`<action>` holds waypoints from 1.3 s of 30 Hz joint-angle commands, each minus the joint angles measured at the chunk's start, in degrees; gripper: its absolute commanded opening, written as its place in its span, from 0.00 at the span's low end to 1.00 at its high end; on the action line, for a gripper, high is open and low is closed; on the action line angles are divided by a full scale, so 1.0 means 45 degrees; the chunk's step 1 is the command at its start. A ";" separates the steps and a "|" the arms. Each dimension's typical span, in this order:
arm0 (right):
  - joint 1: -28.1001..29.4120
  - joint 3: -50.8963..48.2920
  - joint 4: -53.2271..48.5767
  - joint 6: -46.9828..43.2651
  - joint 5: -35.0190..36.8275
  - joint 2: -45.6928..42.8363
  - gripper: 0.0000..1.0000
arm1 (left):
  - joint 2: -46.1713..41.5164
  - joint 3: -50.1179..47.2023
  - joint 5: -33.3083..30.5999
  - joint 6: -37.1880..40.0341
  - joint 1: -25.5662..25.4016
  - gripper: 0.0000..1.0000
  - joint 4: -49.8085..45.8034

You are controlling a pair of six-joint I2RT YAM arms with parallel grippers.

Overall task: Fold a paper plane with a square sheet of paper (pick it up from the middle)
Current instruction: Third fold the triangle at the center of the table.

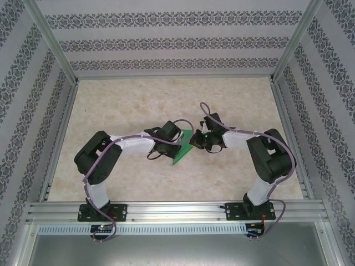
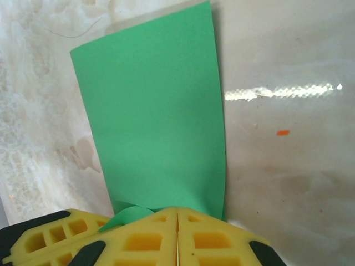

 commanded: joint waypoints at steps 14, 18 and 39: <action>-0.0051 0.0314 -0.0812 -0.0305 0.0611 -0.1099 0.09 | 0.0196 0.0302 0.0050 -0.0534 0.0156 0.00 -0.0761; 0.0249 -0.0463 0.0455 0.0739 0.0026 -0.1807 0.09 | 0.0265 0.0387 0.0023 -0.0631 0.0156 0.00 -0.0793; 0.2047 -0.2913 0.5695 0.4124 0.0895 -0.0363 0.03 | 0.0483 0.0407 0.0050 -0.0507 0.0156 0.00 -0.0722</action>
